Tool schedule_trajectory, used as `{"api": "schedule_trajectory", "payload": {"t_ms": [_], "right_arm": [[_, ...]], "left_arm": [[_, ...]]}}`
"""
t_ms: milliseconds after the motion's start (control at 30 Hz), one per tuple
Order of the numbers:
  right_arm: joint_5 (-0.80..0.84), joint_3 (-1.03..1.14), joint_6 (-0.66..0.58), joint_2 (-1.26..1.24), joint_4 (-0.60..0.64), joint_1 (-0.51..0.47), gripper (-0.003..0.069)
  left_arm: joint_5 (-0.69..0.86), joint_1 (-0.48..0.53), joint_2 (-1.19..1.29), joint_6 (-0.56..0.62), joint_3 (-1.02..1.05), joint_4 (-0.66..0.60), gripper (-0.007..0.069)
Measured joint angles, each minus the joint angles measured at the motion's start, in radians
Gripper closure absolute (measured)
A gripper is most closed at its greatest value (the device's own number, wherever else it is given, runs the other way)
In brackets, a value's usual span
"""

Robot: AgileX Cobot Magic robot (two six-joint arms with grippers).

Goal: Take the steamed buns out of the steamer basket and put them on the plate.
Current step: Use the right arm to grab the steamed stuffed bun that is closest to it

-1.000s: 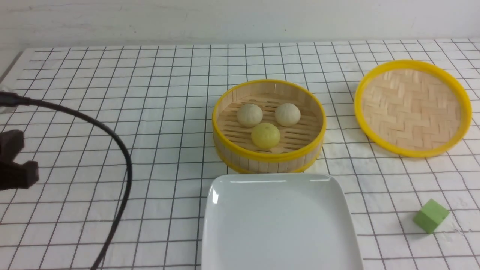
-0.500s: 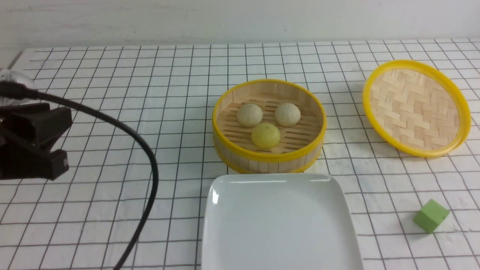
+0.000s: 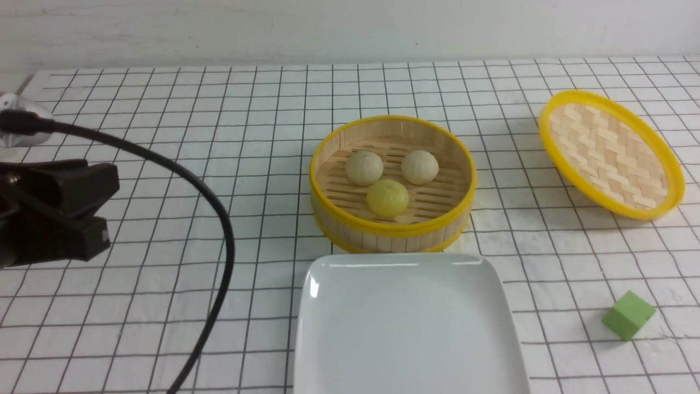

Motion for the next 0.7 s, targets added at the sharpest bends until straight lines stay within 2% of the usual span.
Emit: {"api": "schedule_trajectory", "payload": {"t_ms": [133,433,600,700], "right_arm": [[0.002,-0.093,-0.064,0.127,0.049,0.0,0.0416],[0.04,-0.228,-0.161,0.399,0.052,0.0,0.0416],[0.046,-0.261,-0.213,0.496,0.015,0.001,0.0416],[0.003,-0.267,-0.224,0.546,-0.051,0.001,0.0416]], "left_arm": [[0.008,0.0,0.0,0.006,0.0,-0.001,0.0381],[0.025,0.0,0.0,0.007,0.0,-0.002,0.0381],[0.026,0.0,0.0,0.007,0.0,-0.002,0.0381],[0.026,0.0,0.0,0.007,0.0,-0.002,0.0381]]}}
